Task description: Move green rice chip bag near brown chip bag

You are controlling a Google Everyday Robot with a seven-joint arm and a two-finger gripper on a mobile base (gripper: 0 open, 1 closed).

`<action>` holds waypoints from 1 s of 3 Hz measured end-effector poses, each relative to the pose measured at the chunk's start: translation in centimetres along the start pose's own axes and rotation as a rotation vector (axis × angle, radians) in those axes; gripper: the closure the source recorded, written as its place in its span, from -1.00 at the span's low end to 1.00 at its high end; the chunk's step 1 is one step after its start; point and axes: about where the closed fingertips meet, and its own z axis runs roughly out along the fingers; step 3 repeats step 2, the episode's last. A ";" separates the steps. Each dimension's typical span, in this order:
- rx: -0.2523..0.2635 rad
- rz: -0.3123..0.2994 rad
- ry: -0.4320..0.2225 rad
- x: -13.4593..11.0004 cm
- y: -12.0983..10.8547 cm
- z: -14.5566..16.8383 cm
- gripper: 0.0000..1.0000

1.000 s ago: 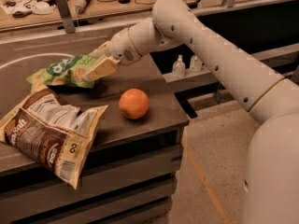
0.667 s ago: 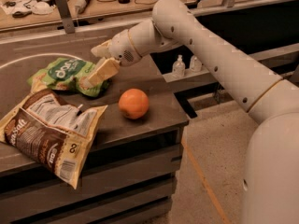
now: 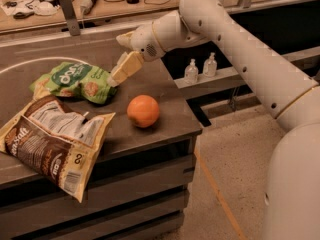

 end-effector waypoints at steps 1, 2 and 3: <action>0.091 0.008 0.019 -0.4 -1.9 -3.5 -1.00; 0.099 0.009 0.021 -0.4 -2.1 -3.8 -1.00; 0.099 0.009 0.021 -0.4 -2.1 -3.8 -1.00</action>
Offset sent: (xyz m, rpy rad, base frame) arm 0.0166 -0.0274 0.0187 -0.0129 -0.0307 -0.0800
